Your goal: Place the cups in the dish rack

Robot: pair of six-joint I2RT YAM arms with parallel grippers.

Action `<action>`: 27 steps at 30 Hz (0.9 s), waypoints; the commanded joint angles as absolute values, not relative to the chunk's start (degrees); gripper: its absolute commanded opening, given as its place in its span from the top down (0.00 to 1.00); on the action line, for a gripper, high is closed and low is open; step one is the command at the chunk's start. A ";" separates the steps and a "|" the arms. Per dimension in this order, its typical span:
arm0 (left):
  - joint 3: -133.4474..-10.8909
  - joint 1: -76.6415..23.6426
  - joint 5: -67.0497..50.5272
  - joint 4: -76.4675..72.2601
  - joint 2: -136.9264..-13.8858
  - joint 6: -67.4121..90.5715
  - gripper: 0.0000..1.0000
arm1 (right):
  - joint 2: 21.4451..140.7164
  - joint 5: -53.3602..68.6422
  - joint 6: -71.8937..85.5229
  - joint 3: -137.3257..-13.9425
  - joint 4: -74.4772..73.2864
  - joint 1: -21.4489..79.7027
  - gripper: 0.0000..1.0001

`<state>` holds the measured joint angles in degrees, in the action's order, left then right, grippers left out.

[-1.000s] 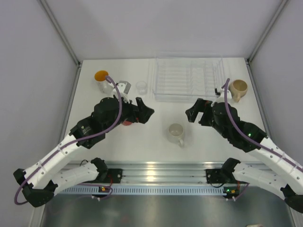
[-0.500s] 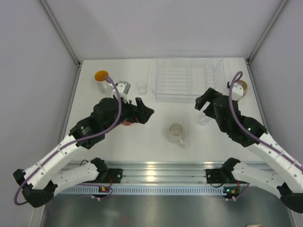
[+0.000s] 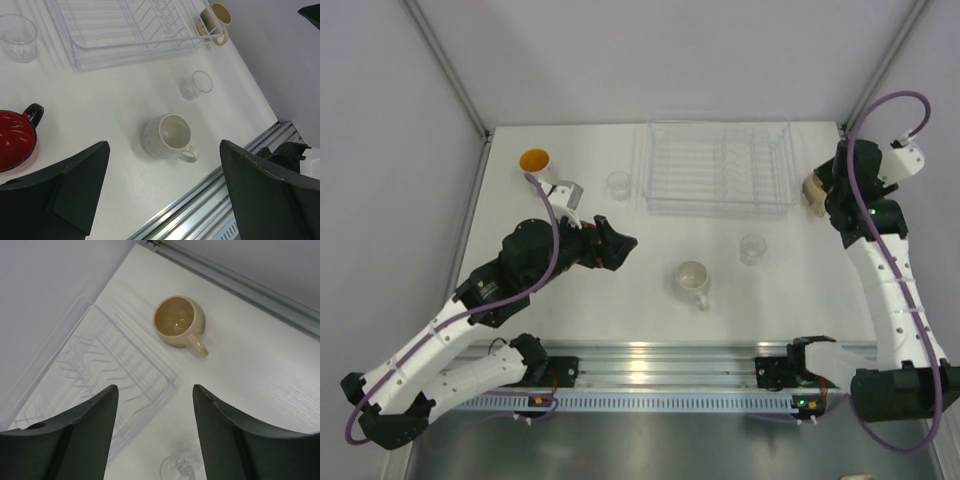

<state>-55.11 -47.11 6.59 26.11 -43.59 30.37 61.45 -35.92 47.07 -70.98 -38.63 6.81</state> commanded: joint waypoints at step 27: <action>-54.84 -47.29 6.15 23.99 -45.26 26.81 0.03 | 99.75 -14.07 29.48 -85.17 -26.20 -16.35 0.50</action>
